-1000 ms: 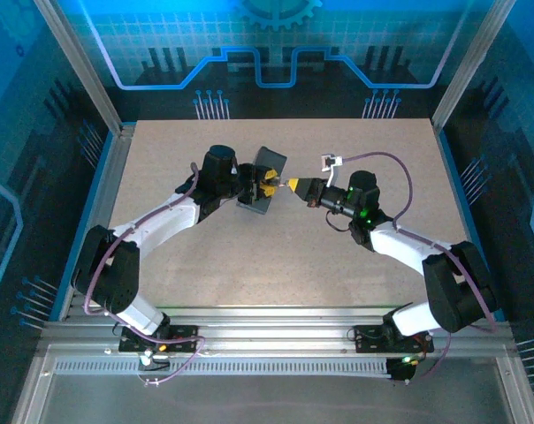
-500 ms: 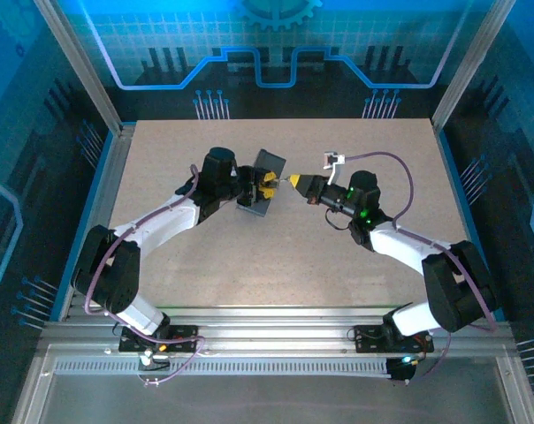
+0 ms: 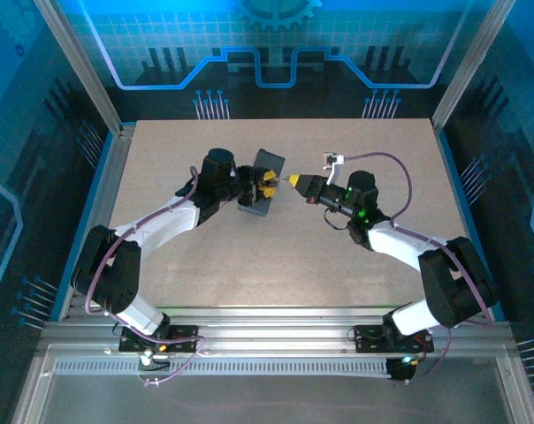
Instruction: Unlock a padlock with a key
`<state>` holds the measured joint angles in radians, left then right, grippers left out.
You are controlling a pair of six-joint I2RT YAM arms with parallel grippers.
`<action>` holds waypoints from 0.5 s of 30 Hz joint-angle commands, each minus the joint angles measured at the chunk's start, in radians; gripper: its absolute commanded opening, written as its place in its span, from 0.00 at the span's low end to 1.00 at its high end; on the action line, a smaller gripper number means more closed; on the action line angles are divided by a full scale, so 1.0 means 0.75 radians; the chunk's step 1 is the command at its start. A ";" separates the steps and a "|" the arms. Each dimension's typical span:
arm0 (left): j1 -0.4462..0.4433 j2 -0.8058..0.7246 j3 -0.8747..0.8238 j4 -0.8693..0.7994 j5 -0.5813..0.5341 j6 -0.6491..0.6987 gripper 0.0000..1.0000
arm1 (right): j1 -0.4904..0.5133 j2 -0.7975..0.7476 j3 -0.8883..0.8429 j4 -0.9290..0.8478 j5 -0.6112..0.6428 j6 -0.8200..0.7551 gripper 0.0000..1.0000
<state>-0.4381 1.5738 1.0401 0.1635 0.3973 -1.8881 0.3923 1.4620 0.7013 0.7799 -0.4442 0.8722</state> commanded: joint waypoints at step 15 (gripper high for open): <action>0.012 -0.055 -0.016 0.134 -0.029 -0.048 0.07 | 0.044 0.017 0.015 0.078 0.040 0.014 0.00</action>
<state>-0.4374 1.5734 1.0245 0.1741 0.3813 -1.9133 0.4068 1.4631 0.7013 0.7872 -0.4347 0.8829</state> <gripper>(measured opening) 0.306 0.048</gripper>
